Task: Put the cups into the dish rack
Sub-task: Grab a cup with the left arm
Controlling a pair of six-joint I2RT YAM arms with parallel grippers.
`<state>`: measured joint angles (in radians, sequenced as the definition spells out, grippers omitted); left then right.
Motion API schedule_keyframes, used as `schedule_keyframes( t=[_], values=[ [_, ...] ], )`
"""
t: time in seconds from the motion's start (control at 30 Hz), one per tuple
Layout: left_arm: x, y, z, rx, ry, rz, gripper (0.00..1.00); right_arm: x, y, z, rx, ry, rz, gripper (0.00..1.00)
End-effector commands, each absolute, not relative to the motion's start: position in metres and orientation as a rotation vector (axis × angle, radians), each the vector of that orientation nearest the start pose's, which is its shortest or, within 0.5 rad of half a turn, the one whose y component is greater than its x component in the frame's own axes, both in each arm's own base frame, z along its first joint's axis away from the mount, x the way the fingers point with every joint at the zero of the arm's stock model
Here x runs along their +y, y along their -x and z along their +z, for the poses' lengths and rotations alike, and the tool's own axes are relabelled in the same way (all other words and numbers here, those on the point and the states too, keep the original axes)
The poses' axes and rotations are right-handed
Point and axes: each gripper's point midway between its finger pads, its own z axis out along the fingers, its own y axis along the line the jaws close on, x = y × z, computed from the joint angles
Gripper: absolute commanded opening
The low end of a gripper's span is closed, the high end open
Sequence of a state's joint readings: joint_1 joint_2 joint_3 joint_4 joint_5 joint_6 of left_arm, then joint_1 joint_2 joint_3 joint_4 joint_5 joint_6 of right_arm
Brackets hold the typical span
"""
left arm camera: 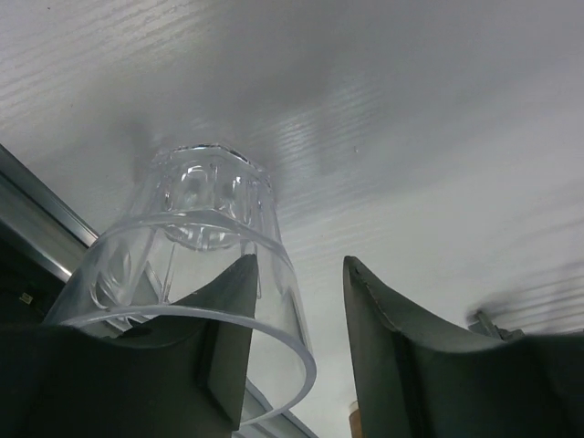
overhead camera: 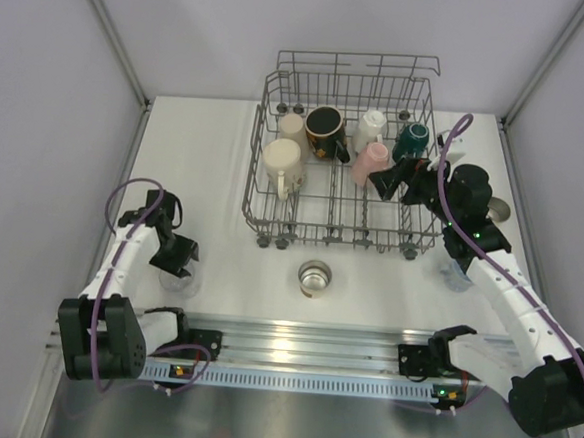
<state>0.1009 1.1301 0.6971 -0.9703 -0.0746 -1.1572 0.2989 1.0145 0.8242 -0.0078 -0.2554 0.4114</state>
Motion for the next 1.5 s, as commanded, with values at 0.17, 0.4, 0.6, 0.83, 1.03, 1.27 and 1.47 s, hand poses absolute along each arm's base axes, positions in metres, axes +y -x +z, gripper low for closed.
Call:
schedule_keyframes(
  t=[0.17,0.4,0.6,0.83,1.03,1.27,1.47],
  values=[
    [-0.006,-0.199,0.057,2.361,1.667,-0.09,0.25,0.167,-0.326,0.278,1.774,0.115,0.734,0.99],
    [-0.018,-0.231,0.085,2.375,1.429,-0.288,0.0,0.167,-0.327,0.277,1.775,0.118,0.73,0.99],
    [-0.015,-0.26,0.143,2.304,1.176,-0.358,0.0,0.17,-0.328,0.278,1.779,0.134,0.734,0.99],
    [-0.026,-0.283,0.216,2.151,0.917,-0.504,0.0,0.177,-0.327,0.281,1.791,0.152,0.777,0.99],
    [-0.086,-0.295,0.28,1.982,0.528,-0.959,0.0,0.203,-0.316,0.292,1.769,0.224,0.952,0.99],
    [-0.12,-0.274,0.347,1.792,0.242,-1.216,0.0,0.237,-0.293,0.313,1.685,0.319,1.142,0.99],
    [-0.129,-0.245,0.395,1.565,0.185,-1.356,0.0,0.294,-0.259,0.344,1.544,0.479,1.272,0.99]
  ],
)
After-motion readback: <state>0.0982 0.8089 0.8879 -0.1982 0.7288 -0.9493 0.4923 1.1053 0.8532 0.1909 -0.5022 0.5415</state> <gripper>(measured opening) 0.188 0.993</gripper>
